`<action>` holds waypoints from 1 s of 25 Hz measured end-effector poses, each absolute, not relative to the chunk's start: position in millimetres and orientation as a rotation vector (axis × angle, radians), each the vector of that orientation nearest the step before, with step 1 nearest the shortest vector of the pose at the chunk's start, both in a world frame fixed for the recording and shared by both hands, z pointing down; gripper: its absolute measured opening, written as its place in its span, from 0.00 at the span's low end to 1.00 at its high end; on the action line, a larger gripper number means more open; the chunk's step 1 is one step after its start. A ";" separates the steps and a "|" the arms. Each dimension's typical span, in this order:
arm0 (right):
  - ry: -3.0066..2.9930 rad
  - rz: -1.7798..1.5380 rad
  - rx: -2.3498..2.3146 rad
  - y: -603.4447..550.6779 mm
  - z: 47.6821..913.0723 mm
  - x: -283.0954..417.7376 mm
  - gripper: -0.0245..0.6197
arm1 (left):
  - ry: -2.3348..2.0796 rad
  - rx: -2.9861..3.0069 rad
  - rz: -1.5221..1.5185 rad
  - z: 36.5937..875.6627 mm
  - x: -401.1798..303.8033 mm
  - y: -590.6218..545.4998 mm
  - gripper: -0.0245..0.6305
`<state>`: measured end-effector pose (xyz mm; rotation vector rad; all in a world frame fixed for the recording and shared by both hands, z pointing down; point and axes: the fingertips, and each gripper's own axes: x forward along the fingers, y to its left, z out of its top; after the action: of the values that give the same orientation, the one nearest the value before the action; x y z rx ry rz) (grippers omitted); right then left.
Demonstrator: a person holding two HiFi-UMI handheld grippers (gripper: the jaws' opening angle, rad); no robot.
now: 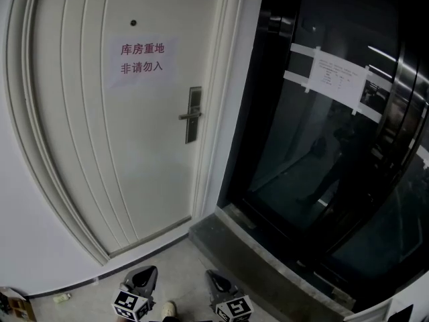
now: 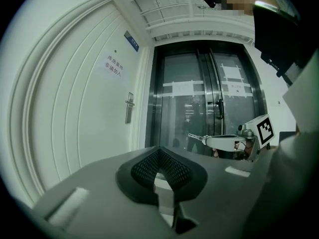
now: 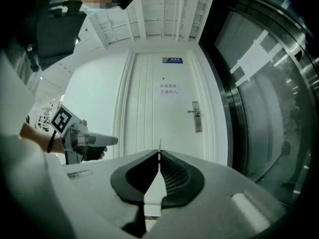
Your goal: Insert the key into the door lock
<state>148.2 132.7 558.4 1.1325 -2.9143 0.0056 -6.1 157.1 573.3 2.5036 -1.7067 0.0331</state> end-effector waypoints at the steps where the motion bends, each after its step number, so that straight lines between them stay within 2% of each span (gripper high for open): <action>1: -2.909 0.009 1.146 124.7 556.8 144.3 0.05 | -1.696 2.509 0.032 572.0 -9.9 148.5 0.04; 25: -2.784 -0.042 1.409 -19.9 556.9 61.8 0.05 | -1.521 2.648 0.013 565.0 -107.3 -14.3 0.04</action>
<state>61.8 -19.9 556.9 1.4095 -2.7839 -0.0416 -107.3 -14.3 565.0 2.6475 -1.5207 0.0128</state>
